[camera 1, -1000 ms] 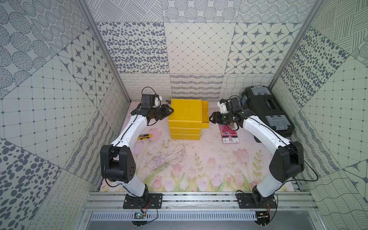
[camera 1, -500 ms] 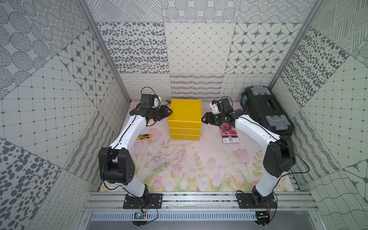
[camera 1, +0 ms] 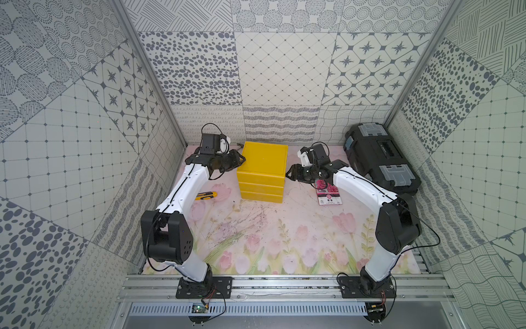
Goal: Take the seed bags out of the drawer
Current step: Close the drawer in the storage box, then open the drawer in the storage box.
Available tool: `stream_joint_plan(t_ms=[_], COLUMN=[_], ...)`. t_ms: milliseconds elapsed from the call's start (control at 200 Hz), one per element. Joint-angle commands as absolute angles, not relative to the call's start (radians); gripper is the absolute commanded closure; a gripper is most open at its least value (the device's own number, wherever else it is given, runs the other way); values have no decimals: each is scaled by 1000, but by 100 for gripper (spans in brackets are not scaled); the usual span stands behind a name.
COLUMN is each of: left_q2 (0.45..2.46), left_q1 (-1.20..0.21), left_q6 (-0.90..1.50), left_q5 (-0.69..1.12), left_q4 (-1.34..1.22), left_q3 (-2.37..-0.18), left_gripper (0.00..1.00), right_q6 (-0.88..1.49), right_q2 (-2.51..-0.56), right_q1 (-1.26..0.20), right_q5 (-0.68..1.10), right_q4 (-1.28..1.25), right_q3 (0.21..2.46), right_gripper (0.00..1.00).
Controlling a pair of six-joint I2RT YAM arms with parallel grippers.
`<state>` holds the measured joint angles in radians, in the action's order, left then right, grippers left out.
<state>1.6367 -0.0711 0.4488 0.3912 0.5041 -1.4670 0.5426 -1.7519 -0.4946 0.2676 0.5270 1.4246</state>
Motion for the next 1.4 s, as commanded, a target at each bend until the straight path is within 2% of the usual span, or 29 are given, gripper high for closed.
stream_joint_plan(t_ms=[0,390,1156,1396], left_q2=[1655,1657,1656,1657], left_q1=[-71,-71,-66,-65], left_q6=[410,412,420,421], left_q5=[332,332,348,349], left_q4=[635,631,628,628], left_q3=[-1467,-1465,-1467,-1467], left_gripper=[68,66,65,65], right_q6=[550,640,655,650], right_q2=[-1675,-1752,-1892,-1923], right_q1=[-479,-468,-471,-472], right_q5=[238,310,348,336], right_q4=[483,368,366,386], right_q3=[1383,1395,1497,1513], right_gripper=[44,59,62,75])
